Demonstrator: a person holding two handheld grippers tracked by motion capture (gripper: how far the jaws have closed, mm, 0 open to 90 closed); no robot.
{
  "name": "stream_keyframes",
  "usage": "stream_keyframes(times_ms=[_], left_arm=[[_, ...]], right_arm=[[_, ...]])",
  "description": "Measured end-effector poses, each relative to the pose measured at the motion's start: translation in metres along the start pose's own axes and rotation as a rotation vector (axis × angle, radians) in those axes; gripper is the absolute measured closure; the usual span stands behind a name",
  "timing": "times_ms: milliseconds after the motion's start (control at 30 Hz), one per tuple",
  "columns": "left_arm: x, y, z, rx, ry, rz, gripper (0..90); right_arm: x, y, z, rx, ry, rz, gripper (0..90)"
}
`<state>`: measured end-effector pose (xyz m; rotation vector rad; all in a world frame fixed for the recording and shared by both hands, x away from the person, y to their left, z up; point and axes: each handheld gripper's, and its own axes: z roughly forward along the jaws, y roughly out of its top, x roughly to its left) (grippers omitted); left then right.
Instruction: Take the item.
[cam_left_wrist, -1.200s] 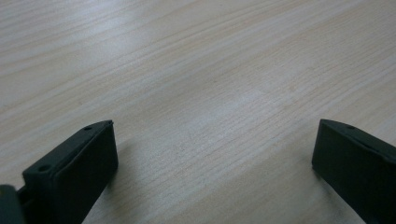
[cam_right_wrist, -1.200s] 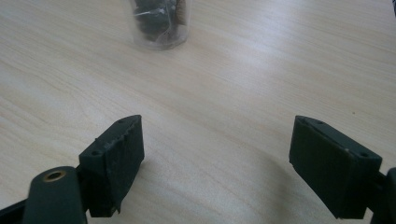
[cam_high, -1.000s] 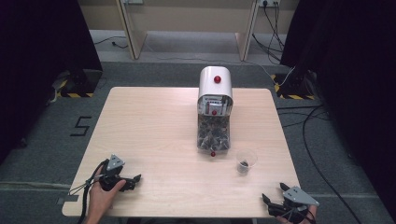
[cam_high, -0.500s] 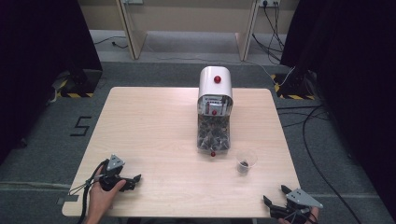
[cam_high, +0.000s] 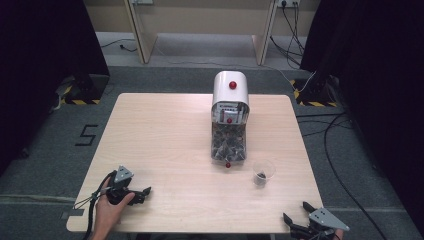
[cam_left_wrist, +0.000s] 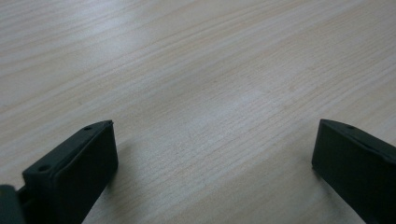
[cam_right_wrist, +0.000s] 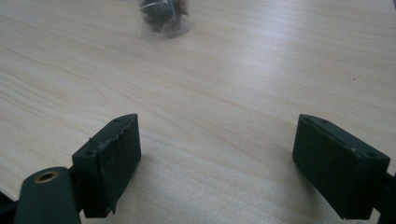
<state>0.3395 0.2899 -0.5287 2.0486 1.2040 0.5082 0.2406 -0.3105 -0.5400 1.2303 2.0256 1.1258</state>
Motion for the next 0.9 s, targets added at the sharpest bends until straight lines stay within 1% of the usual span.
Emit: stream_keyframes(times_ms=[100,133,500,900], left_arm=[[0.0,0.0,0.0,0.0,0.0,-0.001,0.0],[0.0,0.0,0.0,0.0,0.0,0.0,0.0],[-0.0001,0.0,0.0,0.0,-0.001,-0.002,0.0],[0.0001,0.0,0.0,0.001,-0.001,0.0,0.0]], right_arm=[[0.0001,-0.001,-0.0008,-0.007,-0.003,-0.007,16.4],[0.0007,-0.0014,-0.0011,-0.007,-0.002,-0.001,16.3],[0.0007,-0.0022,-0.0013,-0.011,-0.001,-0.001,16.3],[0.001,-0.0011,-0.0013,-0.003,-0.001,0.001,16.3]])
